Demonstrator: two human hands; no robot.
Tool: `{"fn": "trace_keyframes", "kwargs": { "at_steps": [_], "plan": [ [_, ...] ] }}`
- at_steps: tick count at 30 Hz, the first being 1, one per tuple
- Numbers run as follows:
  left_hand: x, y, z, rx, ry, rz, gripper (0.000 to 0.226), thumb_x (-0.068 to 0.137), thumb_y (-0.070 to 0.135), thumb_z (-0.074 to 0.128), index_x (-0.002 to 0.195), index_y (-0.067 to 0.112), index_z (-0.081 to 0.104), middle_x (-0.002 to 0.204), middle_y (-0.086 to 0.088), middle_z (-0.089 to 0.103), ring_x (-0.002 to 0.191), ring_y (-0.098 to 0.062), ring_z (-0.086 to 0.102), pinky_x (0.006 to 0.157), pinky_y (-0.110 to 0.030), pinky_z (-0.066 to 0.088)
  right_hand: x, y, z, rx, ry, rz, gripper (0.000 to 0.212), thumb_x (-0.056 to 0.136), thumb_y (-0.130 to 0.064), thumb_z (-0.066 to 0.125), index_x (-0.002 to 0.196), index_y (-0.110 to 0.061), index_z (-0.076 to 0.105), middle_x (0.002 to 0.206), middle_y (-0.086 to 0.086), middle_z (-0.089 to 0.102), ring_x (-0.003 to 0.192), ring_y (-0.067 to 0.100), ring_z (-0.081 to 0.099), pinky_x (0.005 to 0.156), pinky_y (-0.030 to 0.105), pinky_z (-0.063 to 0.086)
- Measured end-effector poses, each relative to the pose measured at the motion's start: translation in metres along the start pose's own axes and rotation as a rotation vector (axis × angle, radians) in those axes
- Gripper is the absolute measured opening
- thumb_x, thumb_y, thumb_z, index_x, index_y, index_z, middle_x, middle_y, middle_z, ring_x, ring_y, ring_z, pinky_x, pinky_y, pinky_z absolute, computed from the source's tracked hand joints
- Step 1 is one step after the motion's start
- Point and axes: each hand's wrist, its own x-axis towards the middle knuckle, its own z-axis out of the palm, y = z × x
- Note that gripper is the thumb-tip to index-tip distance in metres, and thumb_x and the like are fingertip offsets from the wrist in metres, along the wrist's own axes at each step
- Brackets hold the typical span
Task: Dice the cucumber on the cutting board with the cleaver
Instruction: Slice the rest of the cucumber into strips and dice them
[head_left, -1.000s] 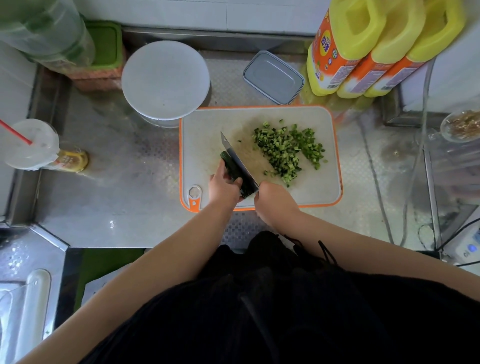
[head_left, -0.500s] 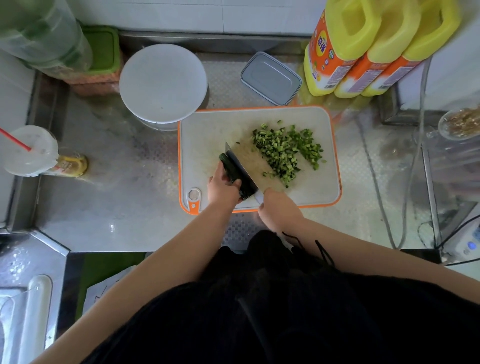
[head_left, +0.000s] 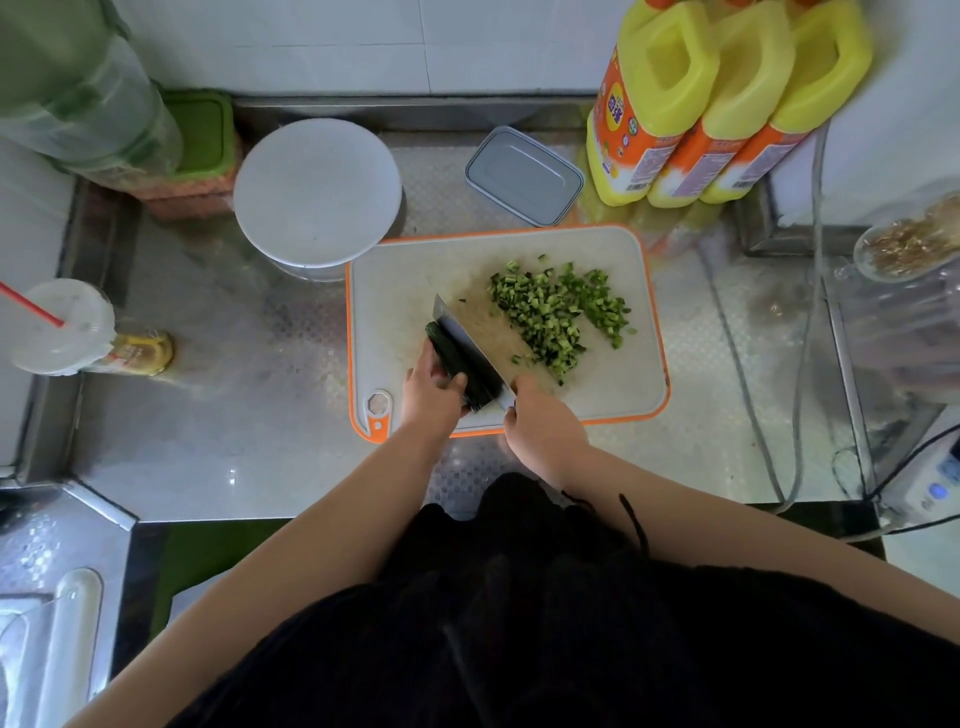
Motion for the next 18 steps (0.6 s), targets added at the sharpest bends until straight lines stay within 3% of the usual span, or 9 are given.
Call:
{"fn": "trace_keyframes", "kwargs": {
  "at_steps": [2,7,10,14,18],
  "plan": [
    [-0.002,0.001,0.0,0.001,-0.013,0.02,0.064,0.094,0.0,0.053,0.145,0.035,0.035,0.124,0.002,0.056,0.109,-0.022,0.06,0.078,-0.038,0.058,-0.002,0.002,-0.005,0.054,0.043,0.005,0.018,0.097,-0.018,0.041,0.113,-0.012,0.046,0.088,0.007,0.059,0.086,0.029,0.061,0.067,0.035,0.044],
    [-0.006,0.004,0.001,-0.038,-0.004,-0.017,0.06,0.096,0.001,0.052,0.145,0.03,0.037,0.109,0.011,0.059,0.095,-0.009,0.061,0.068,-0.029,0.056,-0.009,-0.003,-0.017,0.102,0.064,-0.025,0.02,0.099,-0.025,0.039,0.085,-0.012,0.045,0.078,0.006,0.052,0.08,0.029,0.056,0.064,0.032,0.035],
    [-0.007,0.004,0.001,-0.035,0.005,-0.012,0.06,0.095,0.0,0.053,0.146,0.029,0.037,0.117,0.003,0.059,0.092,-0.008,0.06,0.063,-0.026,0.055,-0.012,-0.006,-0.012,0.072,0.034,-0.04,0.022,0.1,-0.025,0.037,0.085,-0.012,0.046,0.088,0.014,0.061,0.085,0.032,0.058,0.065,0.034,0.039],
    [-0.009,0.005,0.002,-0.038,0.025,-0.012,0.064,0.096,0.0,0.053,0.15,0.026,0.03,0.114,0.002,0.055,0.087,-0.005,0.057,0.062,-0.024,0.054,-0.016,-0.01,-0.012,0.031,0.029,-0.046,0.023,0.1,-0.024,0.037,0.082,-0.01,0.04,0.091,0.019,0.062,0.084,0.035,0.057,0.062,0.033,0.032],
    [-0.011,0.006,0.001,-0.049,0.03,-0.023,0.065,0.095,0.0,0.054,0.15,0.025,0.03,0.121,-0.002,0.055,0.101,-0.017,0.057,0.062,-0.025,0.055,-0.018,-0.013,-0.012,0.025,-0.009,-0.037,0.022,0.1,-0.024,0.037,0.083,-0.01,0.041,0.092,0.017,0.063,0.082,0.032,0.057,0.063,0.031,0.033]
  ]
}}
